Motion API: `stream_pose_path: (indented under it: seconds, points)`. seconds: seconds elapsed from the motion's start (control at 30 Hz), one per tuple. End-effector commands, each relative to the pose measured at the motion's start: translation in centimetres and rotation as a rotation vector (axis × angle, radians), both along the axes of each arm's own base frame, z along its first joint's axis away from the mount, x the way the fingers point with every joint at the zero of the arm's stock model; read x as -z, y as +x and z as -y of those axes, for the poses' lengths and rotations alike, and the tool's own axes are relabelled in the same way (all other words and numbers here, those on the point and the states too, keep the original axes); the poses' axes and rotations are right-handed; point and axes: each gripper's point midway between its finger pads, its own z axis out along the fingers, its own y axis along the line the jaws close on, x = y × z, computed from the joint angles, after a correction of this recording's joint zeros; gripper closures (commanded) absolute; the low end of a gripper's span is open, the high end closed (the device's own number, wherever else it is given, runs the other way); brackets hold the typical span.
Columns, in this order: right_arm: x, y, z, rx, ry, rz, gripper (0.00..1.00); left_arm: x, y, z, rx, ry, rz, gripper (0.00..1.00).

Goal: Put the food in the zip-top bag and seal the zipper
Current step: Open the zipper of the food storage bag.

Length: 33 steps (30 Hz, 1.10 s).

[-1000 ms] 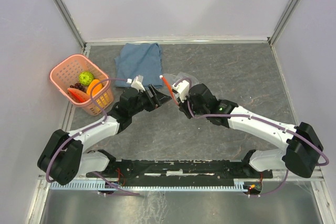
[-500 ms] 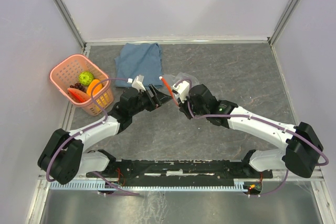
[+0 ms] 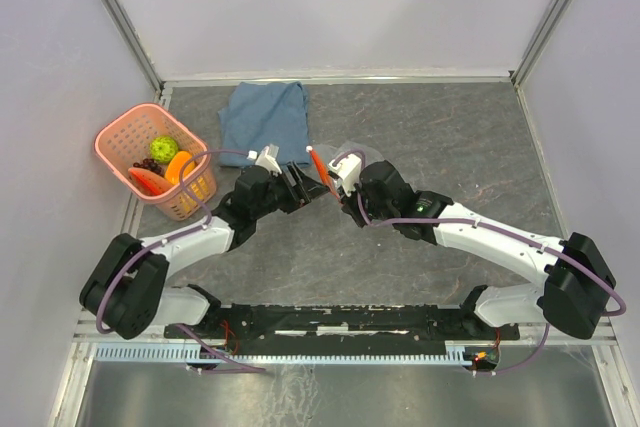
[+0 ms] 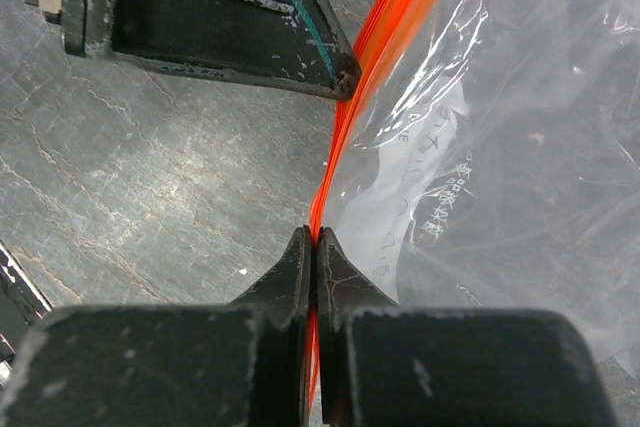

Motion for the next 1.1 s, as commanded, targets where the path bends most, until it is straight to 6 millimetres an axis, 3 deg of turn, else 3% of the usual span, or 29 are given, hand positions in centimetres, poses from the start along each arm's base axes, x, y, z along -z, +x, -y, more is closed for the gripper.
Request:
stream_pose_path:
  seconds: [0.0,0.43,0.73,0.87,1.03,1.07]
  points:
    - [-1.8,0.8,-0.9,0.012,0.055,0.046,0.98,-2.4,1.1,1.1,0.004,-0.058,0.045,0.27]
    - [-0.6,0.8,-1.7,-0.015,0.049,0.024,0.98,-2.4,1.8,2.0,0.021,-0.062,0.039,0.29]
    - [-1.0,0.9,-1.7,-0.011,0.061,0.035,0.93,-1.3,2.1,2.8,0.037,-0.067,0.025,0.59]
    - [-1.2,0.9,-1.5,0.000,0.065,0.039,0.91,-1.7,1.9,3.6,0.063,-0.085,0.038,0.74]
    - [-1.7,0.9,-1.0,0.029,0.079,0.053,0.85,-2.8,1.8,3.1,0.041,-0.097,0.075,0.97]
    - [-1.8,0.9,-0.8,0.037,0.080,0.055,0.83,-3.2,1.8,3.0,0.039,-0.096,0.088,0.97]
